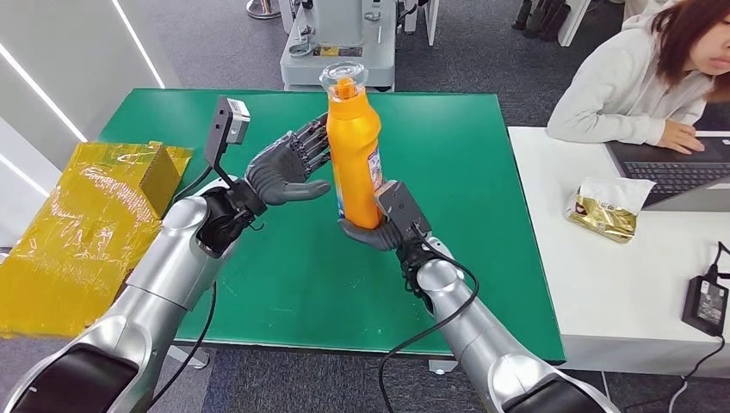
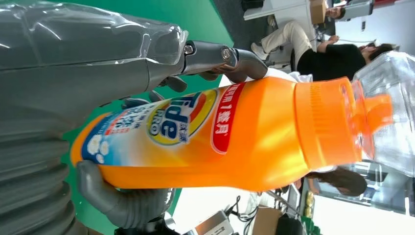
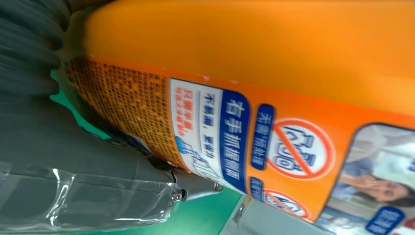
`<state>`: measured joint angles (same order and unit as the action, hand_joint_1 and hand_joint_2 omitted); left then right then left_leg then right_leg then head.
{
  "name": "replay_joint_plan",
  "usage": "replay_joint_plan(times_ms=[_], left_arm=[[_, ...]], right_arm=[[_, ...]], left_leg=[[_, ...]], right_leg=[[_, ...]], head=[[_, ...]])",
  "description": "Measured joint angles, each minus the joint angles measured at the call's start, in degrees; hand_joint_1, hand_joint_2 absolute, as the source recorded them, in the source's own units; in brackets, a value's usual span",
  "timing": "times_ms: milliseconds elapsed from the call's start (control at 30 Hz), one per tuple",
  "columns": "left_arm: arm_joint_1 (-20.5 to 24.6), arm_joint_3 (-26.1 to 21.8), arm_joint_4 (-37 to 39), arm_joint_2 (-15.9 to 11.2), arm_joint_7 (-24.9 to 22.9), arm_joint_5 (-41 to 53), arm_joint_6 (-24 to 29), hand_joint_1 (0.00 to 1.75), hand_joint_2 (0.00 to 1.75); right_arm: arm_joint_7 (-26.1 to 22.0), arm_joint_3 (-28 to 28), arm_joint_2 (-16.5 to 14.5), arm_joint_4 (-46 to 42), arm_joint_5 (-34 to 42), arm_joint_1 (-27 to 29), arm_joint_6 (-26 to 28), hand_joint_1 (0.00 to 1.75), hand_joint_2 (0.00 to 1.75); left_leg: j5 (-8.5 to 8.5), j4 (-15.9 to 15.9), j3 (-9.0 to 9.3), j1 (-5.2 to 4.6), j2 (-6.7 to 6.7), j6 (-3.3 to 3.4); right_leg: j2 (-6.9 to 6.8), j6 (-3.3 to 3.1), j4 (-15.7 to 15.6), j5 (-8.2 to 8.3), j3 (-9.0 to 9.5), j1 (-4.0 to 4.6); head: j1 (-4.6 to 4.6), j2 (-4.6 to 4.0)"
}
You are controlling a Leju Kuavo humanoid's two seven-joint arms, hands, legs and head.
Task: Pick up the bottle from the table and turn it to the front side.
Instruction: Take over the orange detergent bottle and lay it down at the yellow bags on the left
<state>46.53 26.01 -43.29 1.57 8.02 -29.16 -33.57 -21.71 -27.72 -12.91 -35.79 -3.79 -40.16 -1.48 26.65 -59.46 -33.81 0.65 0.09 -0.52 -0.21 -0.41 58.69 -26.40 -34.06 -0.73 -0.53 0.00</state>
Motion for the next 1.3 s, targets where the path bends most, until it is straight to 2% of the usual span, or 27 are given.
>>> replay_joint_plan(times_ms=[133, 367, 600, 733, 933, 1300], left_arm=[[0.31, 0.21, 0.24, 0.22, -0.23, 0.09, 0.24, 0.0, 1.75], [5.31, 6.19, 5.14, 1.68, 2.99, 13.9, 14.61, 0.0, 1.75], [6.76, 8.0, 7.73, 1.64, 3.67, 16.98, 17.33, 0.0, 1.75], [7.19, 8.45, 8.88, 1.47, 3.49, 19.76, 18.62, 1.73, 1.75], [6.67, 8.32, 10.1, 0.98, 2.43, 16.71, 13.68, 1.75, 1.75], [4.57, 5.47, 10.46, 0.17, -5.22, 1.42, 2.4, 1.75, 1.75]], right_arm=[[0.03, -0.07, -0.07, 0.17, -0.09, -0.01, 0.02, 1.75, 1.75], [2.42, -3.08, -0.6, 1.2, -3.22, 0.78, 1.64, 1.75, 1.75], [3.02, -3.51, -0.6, 1.71, -3.38, 1.34, 1.93, 1.75, 1.75], [3.25, -3.62, -0.6, 2.26, -3.4, 1.4, 1.91, 1.75, 1.75], [3.33, -3.64, -0.59, 3.07, -3.42, 1.73, 1.95, 1.75, 1.75], [1.86, -4.29, -0.57, 3.15, -3.02, 3.21, 3.46, 1.75, 1.75]], left_leg=[[0.0, 0.0, 0.0, 0.0, 0.0, 0.0], [0.0, 0.0, -0.01, -0.01, 0.0, 0.0], [0.0, 0.01, -0.01, 0.0, 0.01, 0.0], [0.0, 0.01, -0.01, -0.01, 0.0, 0.0], [0.0, 0.01, -0.02, -0.01, 0.0, 0.0], [0.0, 0.01, -0.02, 0.0, 0.0, 0.0]], right_leg=[[0.0, 0.0, 0.0, 0.0, 0.0, 0.0], [0.0, 0.0, 0.0, 0.0, 0.01, -0.01], [0.0, 0.0, 0.01, 0.0, 0.01, 0.0], [0.0, 0.0, 0.01, 0.0, 0.01, 0.0], [0.0, 0.0, 0.01, 0.0, 0.01, 0.0], [0.0, 0.0, 0.01, 0.0, 0.0, 0.0]], head=[[-0.01, 0.0], [0.0, 0.0], [0.0, 0.0], [-0.01, 0.0], [0.0, 0.0], [0.01, 0.0]])
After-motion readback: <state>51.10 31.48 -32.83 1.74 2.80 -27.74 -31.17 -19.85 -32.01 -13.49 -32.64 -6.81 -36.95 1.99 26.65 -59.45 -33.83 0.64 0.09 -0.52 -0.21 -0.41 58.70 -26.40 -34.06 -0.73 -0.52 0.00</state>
